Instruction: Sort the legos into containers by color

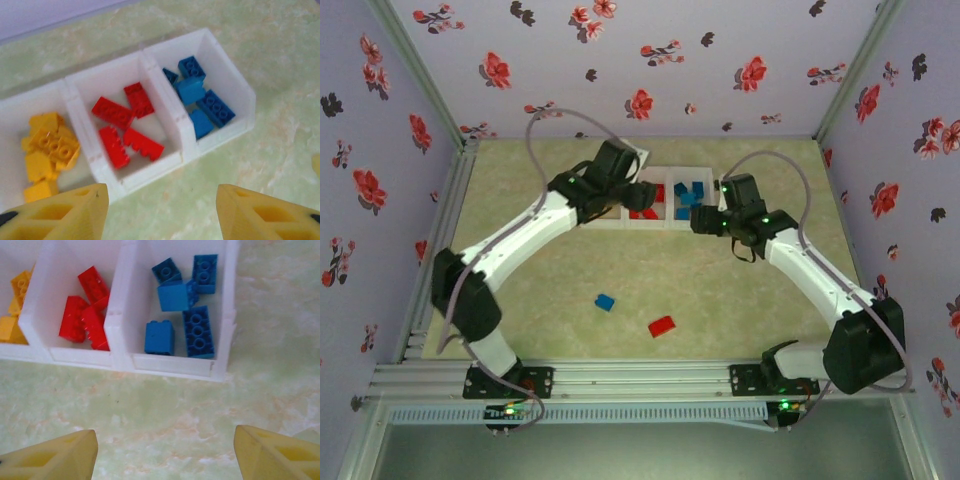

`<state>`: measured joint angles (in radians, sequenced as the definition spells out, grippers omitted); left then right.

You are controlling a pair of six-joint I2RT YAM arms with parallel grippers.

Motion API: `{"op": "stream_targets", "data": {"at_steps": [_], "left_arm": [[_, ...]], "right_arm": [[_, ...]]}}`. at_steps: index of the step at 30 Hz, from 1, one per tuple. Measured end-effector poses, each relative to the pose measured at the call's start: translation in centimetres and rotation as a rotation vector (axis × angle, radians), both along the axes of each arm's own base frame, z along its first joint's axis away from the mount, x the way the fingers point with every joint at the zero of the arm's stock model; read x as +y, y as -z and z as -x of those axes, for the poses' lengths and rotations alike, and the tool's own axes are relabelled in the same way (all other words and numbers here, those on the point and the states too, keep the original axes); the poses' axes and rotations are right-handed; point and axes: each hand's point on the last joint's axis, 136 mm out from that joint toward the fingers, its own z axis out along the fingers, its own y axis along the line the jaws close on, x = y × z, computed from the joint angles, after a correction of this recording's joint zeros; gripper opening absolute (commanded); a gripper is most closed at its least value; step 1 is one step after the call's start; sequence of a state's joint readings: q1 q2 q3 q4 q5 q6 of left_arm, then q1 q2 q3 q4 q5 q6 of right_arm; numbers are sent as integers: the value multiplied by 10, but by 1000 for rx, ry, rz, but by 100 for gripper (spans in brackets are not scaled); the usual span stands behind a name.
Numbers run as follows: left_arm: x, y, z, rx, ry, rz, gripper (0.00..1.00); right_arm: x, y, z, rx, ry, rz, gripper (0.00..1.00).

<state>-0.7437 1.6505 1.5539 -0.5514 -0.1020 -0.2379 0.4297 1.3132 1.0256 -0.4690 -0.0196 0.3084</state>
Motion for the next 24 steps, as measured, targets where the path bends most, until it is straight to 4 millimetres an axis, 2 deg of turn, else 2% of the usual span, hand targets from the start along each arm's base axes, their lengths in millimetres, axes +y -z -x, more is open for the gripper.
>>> {"op": "stream_targets", "data": {"at_steps": [6,13,18,24], "left_arm": [[57,7,32,3,-90,-16,63],[115,-7,47,-33,-222,-11,63],[139,-17,50,-54,-292,17,64],[148,-19,56,-55,-310,34,65]], "right_arm": [[31,7,15,12,-111,23,73],[75,13,43,12,-273,45,73],[107,29,62,34,-375,64,73],[135,56,80,86,-462,105,73]]}}
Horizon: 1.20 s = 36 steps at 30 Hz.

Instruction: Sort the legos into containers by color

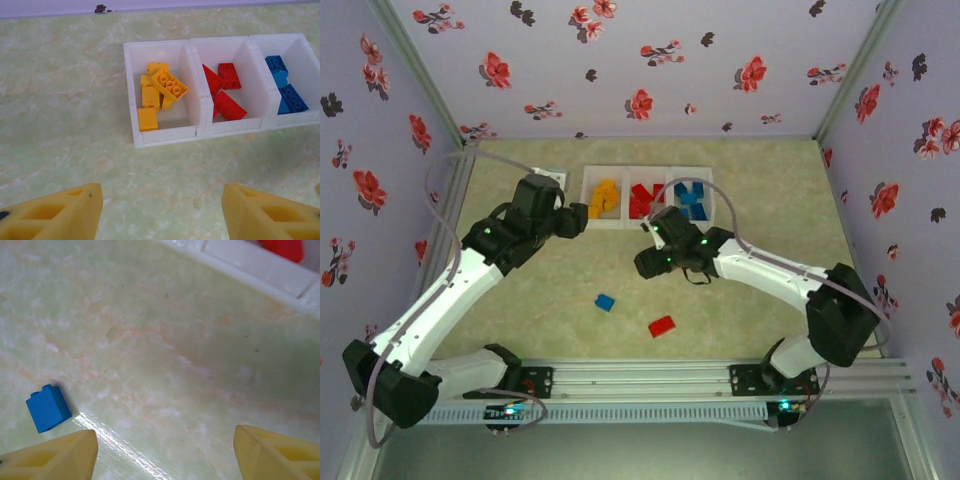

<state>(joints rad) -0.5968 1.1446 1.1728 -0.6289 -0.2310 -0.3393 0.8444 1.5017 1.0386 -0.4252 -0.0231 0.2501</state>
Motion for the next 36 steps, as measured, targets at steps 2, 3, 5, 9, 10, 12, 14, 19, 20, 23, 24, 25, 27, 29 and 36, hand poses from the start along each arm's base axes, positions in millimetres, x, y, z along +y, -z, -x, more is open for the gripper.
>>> {"op": "stream_targets", "data": {"at_steps": [2,3,5,9,10,12,14,19,20,23,24,25,27,29,36], "left_arm": [[1,1,0,4,-5,2,65],[2,2,-1,6,-8,1,65],[5,4,-1,13,-16,-2,65],[7,9,0,30,-23,-6,65],[7,9,1,31,-25,-3,65],[8,10,1,35,-27,-2,65],[8,10,1,36,-29,0,65],[8,11,1,39,-29,-1,65],[8,11,1,40,-30,-2,65],[9,16,2,49,-30,-8,66],[9,18,2,52,-30,-10,66],[9,19,3,56,-30,-12,66],[9,23,3,62,-30,-17,66],[10,25,4,66,-30,-20,66],[10,25,6,65,-28,-16,66]], "right_arm": [[9,4,5,5,-27,3,72],[15,6,8,8,-42,3,72],[27,9,16,15,-77,-1,72],[52,17,35,29,-162,-7,71],[57,20,39,34,-178,-7,71],[67,27,48,48,-213,0,71],[74,33,55,60,-238,9,71],[90,45,65,76,-279,28,71],[94,46,66,77,-287,30,70],[104,50,68,77,-309,39,70],[108,52,70,76,-320,45,70],[110,54,71,77,-328,50,69],[116,58,73,78,-345,59,69],[119,62,76,82,-359,73,68],[120,78,79,94,-380,126,64]]}}
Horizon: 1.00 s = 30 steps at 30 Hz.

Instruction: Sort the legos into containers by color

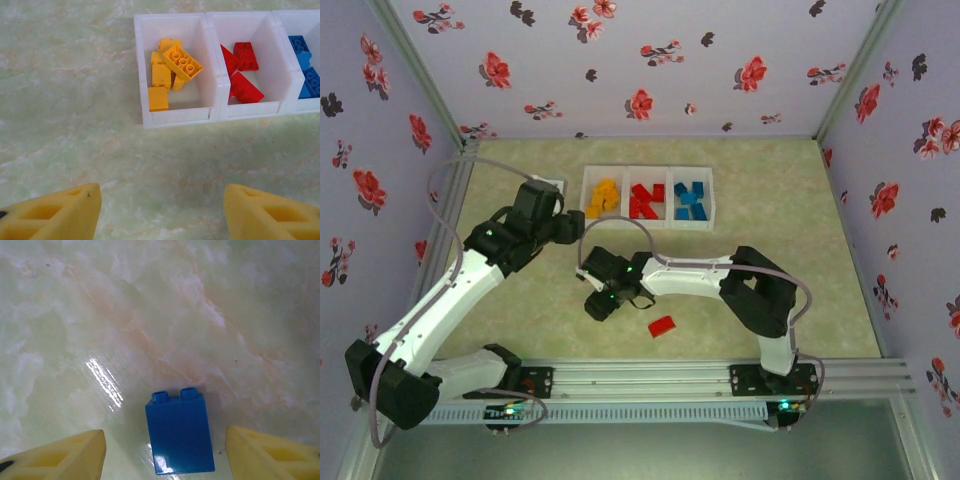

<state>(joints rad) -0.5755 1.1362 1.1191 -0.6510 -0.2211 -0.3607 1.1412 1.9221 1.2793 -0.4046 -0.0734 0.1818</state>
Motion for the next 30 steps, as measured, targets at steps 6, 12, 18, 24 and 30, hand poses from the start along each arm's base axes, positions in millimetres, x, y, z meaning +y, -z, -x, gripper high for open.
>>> {"op": "stream_targets", "data": {"at_steps": [6,12,18,24,30], "left_arm": [[1,0,2,-1,3,4,66],[1,0,2,-1,3,4,66],[1,0,2,-1,2,4,66],[2,0,2,-1,-1,4,66],[2,-1,2,-4,-2,6,66]], "right_arm": [[-3,7,-1,-11,-1,33,58],[-3,12,-2,-11,0,48,54],[-6,18,-2,-11,-1,69,49],[-8,20,-5,-29,2,88,41],[-11,20,-11,-49,18,99,38]]}}
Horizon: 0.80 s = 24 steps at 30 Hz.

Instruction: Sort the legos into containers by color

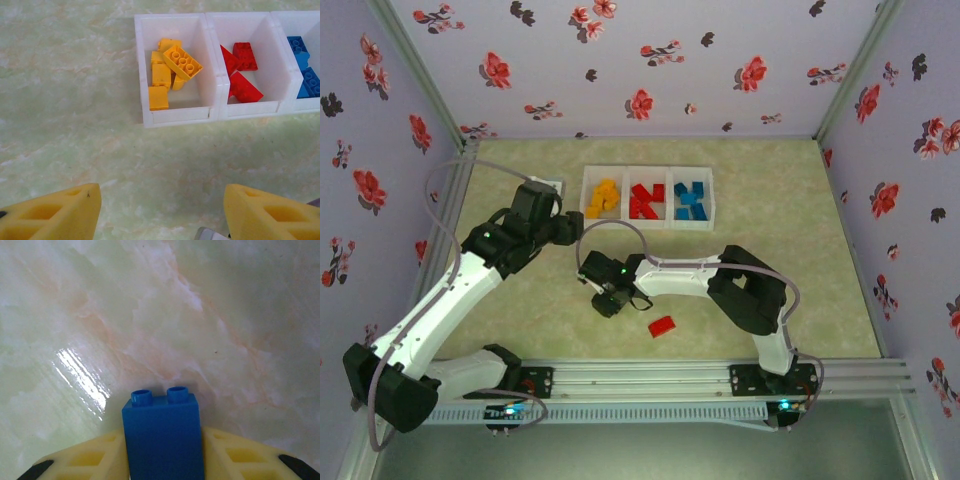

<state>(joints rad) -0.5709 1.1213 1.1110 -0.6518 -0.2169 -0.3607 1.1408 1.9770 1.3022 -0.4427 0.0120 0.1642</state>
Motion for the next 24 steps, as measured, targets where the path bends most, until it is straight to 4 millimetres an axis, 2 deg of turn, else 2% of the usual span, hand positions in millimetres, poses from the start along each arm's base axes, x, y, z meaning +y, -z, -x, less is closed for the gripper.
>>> {"op": "stream_targets", "data": {"at_steps": [3,6,11,17,24], "left_arm": [[0,-1,0,-2,0,2,66],[0,-1,0,-2,0,2,66],[1,-2,2,-2,1,2,66],[1,-4,4,-3,6,9,66],[-2,-2,6,8,22,19,66]], "right_arm": [[-4,0,-8,-7,20,2,37],[-12,-6,-26,-18,64,-7,36],[-33,-40,-71,-74,170,-67,36],[-73,-88,-125,-176,305,-124,35],[-132,-125,-187,-254,493,-142,33]]}}
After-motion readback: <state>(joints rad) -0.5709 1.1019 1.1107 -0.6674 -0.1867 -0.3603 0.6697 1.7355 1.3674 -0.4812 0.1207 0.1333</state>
